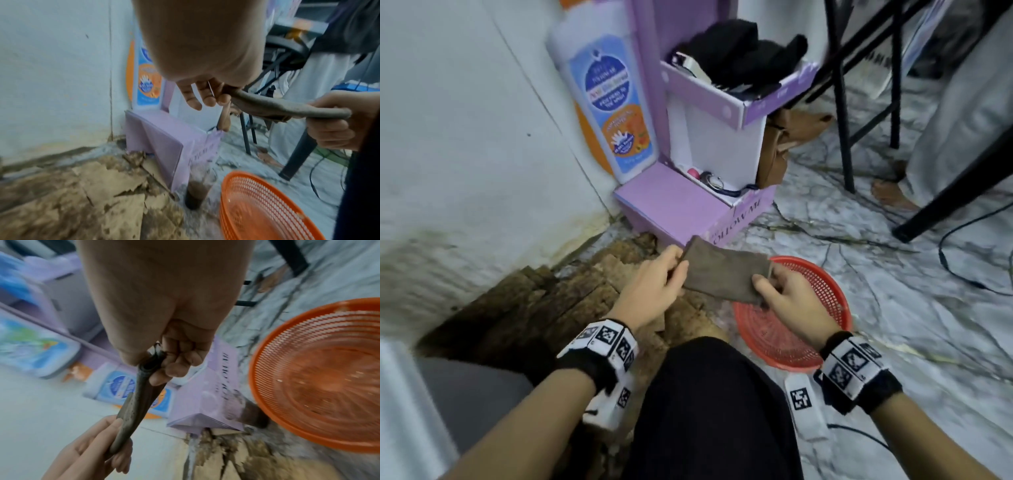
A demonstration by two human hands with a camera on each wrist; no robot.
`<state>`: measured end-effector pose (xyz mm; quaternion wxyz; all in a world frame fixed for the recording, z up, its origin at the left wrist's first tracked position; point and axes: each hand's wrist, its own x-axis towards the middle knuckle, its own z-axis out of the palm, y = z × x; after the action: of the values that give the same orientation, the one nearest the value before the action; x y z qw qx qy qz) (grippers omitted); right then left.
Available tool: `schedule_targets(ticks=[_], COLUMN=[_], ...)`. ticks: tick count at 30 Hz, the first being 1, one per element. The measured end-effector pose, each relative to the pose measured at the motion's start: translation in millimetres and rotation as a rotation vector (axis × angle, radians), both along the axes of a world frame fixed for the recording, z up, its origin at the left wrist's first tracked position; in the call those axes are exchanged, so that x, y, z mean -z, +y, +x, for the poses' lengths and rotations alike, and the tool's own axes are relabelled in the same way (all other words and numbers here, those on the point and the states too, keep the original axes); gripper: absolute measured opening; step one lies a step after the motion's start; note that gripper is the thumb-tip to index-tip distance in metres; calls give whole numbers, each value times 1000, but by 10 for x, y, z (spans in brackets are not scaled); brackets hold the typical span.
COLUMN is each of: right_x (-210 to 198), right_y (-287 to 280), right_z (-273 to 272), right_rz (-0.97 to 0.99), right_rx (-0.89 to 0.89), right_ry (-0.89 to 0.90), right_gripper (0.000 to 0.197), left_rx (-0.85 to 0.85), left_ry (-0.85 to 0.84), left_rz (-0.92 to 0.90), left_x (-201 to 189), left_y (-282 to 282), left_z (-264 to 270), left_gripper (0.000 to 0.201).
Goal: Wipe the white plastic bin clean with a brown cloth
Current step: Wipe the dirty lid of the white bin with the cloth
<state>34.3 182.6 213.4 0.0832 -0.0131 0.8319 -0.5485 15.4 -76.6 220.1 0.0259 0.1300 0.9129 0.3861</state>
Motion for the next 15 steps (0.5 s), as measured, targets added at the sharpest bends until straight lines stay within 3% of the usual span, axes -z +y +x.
schedule_targets(ticks=[6, 9, 15], right_x=[-1025, -1336, -1713], right_y=[-504, -797, -1583], right_z=[115, 238, 598], right_rz=[-20, -56, -16], right_rx=[-192, -267, -435], right_ry=[134, 196, 270], right_gripper=[16, 31, 25], left_rx=[-180, -291, -475], left_ry=[144, 228, 283], left_rz=[113, 144, 136], left_x=[-771, -1085, -1363], left_y=[-458, -716, -1358], left_z=[448, 797, 1594], left_gripper=[14, 20, 18])
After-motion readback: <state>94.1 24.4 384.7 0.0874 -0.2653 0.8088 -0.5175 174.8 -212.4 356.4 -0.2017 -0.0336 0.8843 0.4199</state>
